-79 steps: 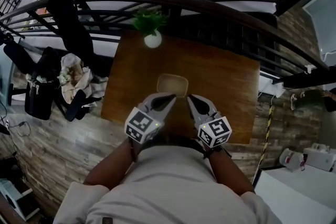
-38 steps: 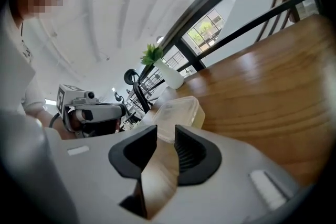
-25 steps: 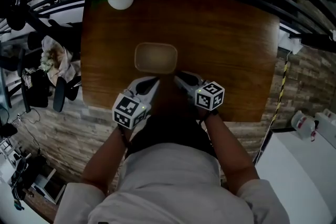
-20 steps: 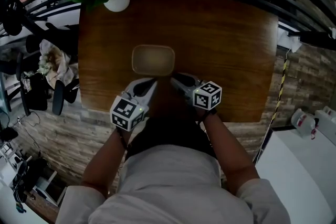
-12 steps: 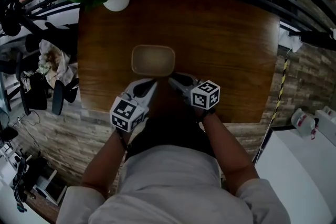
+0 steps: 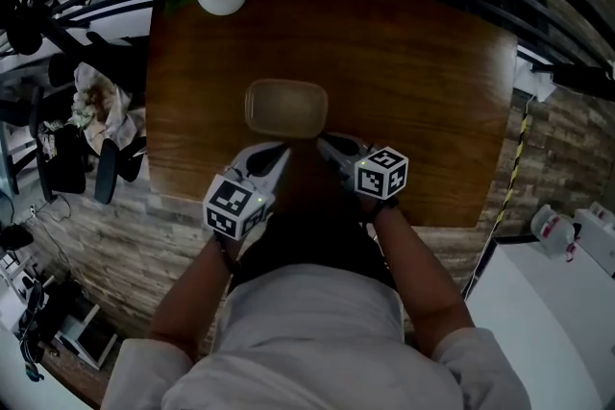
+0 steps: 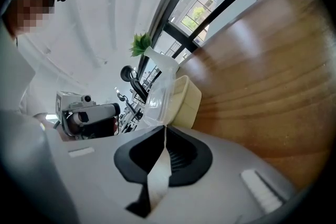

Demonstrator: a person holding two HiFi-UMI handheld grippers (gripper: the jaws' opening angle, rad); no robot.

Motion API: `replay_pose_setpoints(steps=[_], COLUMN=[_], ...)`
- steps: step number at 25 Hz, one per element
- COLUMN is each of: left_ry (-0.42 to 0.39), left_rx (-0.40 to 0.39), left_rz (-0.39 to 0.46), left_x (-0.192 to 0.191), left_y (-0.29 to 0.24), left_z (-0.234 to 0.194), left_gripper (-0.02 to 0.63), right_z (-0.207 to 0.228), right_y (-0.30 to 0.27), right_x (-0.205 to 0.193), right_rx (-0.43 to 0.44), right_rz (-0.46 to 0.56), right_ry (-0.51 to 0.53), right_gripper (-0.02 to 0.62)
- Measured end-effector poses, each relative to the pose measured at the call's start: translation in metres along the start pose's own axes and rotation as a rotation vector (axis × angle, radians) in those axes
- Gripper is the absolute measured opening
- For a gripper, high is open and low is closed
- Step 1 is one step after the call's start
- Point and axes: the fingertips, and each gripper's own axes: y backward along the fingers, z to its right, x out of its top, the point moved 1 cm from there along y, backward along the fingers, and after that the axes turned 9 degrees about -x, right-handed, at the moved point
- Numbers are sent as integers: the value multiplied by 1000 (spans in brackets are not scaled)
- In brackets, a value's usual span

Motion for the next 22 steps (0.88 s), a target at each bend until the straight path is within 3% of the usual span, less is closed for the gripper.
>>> replay_pose_setpoints(steps=[10,22], left_ry=[-3,-65], left_rx=[7,32], left_rz=[28,115], left_x=[11,39], left_y=[21,103], left_z=[7,52], left_gripper=[3,3], right_z=[-34,-154], right_y=[7,39], right_x=[16,49], right_rx=[45,112], right_rz=[37,126], right_ry=[22,225], right_gripper=[6,6])
